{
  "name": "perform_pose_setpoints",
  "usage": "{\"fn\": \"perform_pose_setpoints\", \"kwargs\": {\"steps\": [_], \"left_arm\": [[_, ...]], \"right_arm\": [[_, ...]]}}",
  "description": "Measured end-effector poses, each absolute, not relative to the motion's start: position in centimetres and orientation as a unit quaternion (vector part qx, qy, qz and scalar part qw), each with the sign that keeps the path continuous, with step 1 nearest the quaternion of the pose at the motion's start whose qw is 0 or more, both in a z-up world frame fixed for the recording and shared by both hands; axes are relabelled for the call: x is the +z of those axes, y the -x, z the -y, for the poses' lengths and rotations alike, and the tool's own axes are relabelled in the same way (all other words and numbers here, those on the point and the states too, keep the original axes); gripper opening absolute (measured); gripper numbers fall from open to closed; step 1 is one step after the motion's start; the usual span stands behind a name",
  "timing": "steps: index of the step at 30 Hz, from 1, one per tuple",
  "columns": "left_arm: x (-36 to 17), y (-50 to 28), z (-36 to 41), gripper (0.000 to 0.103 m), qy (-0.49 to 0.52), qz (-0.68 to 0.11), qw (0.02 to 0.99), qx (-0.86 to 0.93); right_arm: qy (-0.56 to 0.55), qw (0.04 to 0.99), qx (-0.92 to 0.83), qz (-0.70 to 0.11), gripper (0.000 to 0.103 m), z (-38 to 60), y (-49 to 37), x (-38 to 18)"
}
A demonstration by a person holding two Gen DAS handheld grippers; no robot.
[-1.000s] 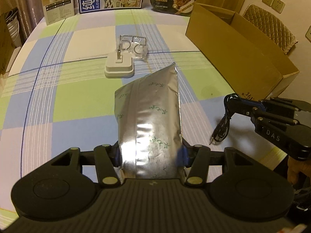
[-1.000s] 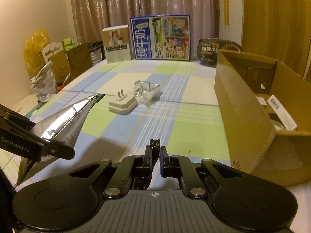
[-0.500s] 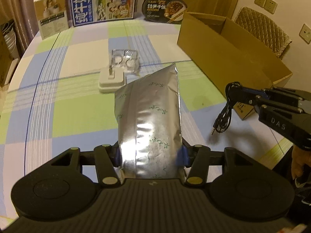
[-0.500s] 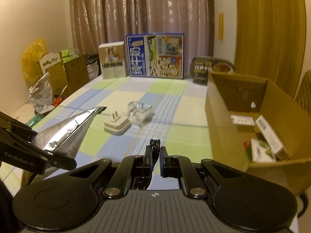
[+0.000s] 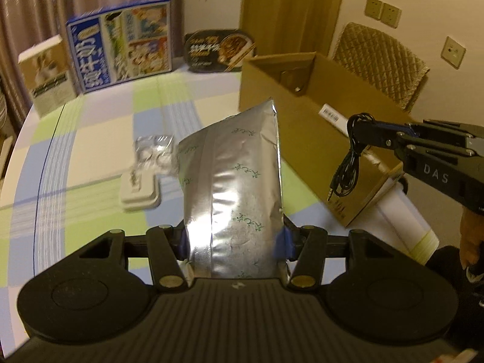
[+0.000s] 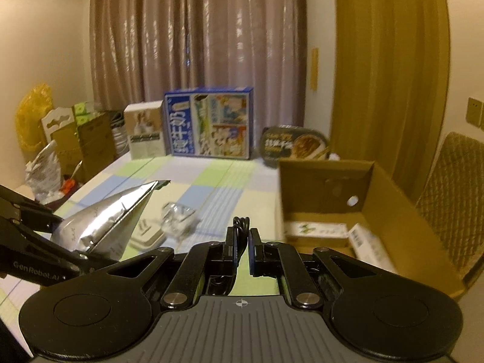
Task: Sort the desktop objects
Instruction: 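Open left tool to drop the foil bag into the box while right tool drops the cable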
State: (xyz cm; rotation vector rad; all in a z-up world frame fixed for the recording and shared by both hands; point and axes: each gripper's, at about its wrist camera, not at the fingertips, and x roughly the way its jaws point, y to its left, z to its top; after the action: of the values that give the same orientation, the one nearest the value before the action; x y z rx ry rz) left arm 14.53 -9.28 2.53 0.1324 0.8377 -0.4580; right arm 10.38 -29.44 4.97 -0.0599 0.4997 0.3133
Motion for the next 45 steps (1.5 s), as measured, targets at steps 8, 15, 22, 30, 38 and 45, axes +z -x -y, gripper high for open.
{"fn": "perform_pose_setpoints", "kwargs": {"steps": [8, 15, 22, 30, 38, 45], "left_arm": [[4.5, -15.5, 13.9, 0.05, -0.082, -0.382, 0.886, -0.251], [5.9, -16.3, 18.8, 0.05, -0.092, -0.367, 0.882, -0.282], [6.5, -17.7, 23.2, 0.05, -0.083, -0.364, 0.878, -0.3], [5.9, -20.0, 26.5, 0.05, -0.053, -0.376, 0.878, -0.291], [4.9, -21.6, 29.0, 0.05, -0.044, -0.38, 0.876, -0.293], [4.2, -23.2, 29.8, 0.06, -0.031, -0.382, 0.883, -0.271]], "right_arm": [[0.031, 0.965, 0.127, -0.227, 0.004, 33.2, -11.2, 7.3], [0.038, 0.97, 0.097, -0.218, 0.004, 36.9, -12.1, 8.4], [0.045, 0.972, 0.068, -0.219, 0.004, 40.7, -12.9, 8.5], [0.049, 0.972, 0.061, -0.222, 0.004, 42.9, -14.4, 7.7], [0.041, 0.971, 0.055, -0.23, 0.004, 44.4, -15.3, 6.4], [0.035, 0.969, 0.05, -0.24, 0.004, 45.2, -15.9, 5.5]]}}
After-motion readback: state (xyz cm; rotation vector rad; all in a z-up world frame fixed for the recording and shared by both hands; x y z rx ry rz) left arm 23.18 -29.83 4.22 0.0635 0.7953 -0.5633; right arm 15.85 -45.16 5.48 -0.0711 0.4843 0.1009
